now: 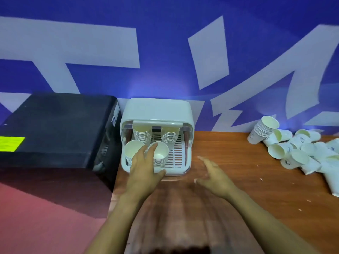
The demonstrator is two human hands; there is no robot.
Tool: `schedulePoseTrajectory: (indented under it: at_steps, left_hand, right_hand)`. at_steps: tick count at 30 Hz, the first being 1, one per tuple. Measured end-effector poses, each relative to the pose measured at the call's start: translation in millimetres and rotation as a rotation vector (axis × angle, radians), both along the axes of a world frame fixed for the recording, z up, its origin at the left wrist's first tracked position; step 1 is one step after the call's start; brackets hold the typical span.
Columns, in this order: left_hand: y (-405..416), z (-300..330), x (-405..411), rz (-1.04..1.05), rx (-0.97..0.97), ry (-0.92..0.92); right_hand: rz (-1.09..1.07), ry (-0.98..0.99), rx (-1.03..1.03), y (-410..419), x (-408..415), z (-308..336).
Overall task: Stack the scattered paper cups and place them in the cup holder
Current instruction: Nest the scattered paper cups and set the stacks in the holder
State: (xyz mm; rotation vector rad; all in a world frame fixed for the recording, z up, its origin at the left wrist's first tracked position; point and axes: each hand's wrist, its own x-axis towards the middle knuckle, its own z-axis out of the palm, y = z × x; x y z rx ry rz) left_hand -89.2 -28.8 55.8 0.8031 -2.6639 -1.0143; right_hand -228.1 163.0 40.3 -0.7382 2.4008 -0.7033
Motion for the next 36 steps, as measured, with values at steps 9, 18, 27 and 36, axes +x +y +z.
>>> schedulePoseTrajectory:
  at_steps: [9,18,27,36]
  left_hand:
    - [87,-28,-17,-0.199,0.120,-0.025]
    - [154,-27,-59,-0.273,0.022,-0.092]
    - [287,-22,-153,-0.222,0.011,-0.159]
    - [351,-9,-238,-0.173,0.044,-0.195]
  right_hand:
    - [-0.119,0.037,0.159,115,10,8]
    - [-0.157,0.026,0.067,195,-38,9]
    - [-0.147,0.021,0.017,326,-149,6]
    - [-0.089,0.065,0.053,377,-238,2]
